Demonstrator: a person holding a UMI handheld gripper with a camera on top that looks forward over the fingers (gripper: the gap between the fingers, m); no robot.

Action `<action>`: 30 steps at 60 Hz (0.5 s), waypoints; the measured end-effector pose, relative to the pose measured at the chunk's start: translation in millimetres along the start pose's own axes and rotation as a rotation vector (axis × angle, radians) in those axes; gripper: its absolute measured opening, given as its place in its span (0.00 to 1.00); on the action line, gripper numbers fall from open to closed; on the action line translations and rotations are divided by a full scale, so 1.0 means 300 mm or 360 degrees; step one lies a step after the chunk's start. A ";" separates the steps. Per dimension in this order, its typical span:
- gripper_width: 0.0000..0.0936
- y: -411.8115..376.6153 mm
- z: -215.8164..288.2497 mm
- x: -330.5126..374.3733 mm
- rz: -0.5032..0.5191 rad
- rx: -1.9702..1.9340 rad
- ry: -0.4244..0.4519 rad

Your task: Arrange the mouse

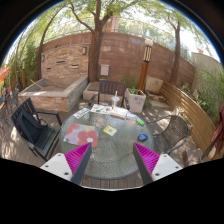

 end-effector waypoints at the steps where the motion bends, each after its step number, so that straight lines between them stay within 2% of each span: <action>1: 0.91 0.001 -0.006 -0.001 -0.0001 -0.0005 -0.0009; 7: 0.91 0.020 -0.087 -0.036 -0.0006 -0.0034 -0.0073; 20: 0.91 0.220 -0.378 -0.363 -0.0015 -0.0087 -0.0281; 30: 0.91 0.429 -0.512 -0.723 -0.0053 -0.0064 -0.0269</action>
Point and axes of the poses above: the point between the fingertips, and its own axes, seen from behind it with the camera up: y to the right, z up, x backward, against the way the camera looks, the point moved 7 cm from there along x, backward, against the way the camera looks, and after that the axes turned 1 degree about -z, right-handed, at the moved point
